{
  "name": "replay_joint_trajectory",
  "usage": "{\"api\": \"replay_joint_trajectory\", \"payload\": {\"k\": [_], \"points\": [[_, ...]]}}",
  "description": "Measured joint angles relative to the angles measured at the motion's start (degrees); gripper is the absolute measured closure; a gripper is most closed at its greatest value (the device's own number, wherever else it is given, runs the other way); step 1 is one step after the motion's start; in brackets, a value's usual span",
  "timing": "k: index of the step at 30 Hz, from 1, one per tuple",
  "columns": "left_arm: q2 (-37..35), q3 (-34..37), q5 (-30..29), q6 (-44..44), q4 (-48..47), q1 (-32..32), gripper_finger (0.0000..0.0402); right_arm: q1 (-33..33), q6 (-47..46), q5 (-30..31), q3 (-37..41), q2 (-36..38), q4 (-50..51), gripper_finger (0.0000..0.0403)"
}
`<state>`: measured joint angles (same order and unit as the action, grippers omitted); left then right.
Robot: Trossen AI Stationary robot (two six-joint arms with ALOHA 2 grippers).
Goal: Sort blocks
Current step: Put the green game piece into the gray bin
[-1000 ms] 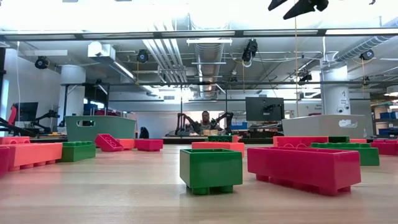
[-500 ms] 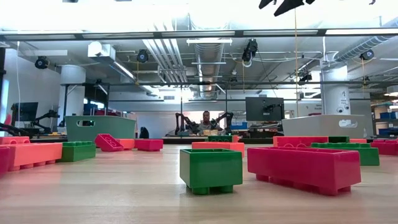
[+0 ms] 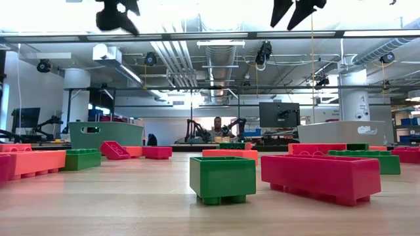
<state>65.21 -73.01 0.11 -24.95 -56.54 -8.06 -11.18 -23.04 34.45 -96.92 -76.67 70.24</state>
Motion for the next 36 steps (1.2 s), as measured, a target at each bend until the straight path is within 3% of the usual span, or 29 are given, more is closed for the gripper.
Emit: {"api": "replay_joint_trajectory", "payload": {"k": [9, 21, 28, 36], "points": [[1.70, 7.15, 3.71, -7.81, 10.87, -4.56, 0.0201, 0.15, 4.32, -6.02, -1.51, -4.89, 1.46, 0.0048], [5.20, 5.43, 0.40, -10.75, 13.98, -8.19, 0.0201, 0.13, 6.89, -5.87, -1.47, -11.44, 0.41, 0.0048], [7.10, 0.92, 0.35, -6.00, 11.16, -8.50, 0.0201, -0.24, 9.92, -3.50, -2.00, -16.56, -0.10, 0.0048], [7.57, -3.09, -3.34, -3.52, 6.62, -10.05, 0.0201, -0.50, 5.29, 7.59, -2.04, -21.19, 5.15, 0.0048]]}}
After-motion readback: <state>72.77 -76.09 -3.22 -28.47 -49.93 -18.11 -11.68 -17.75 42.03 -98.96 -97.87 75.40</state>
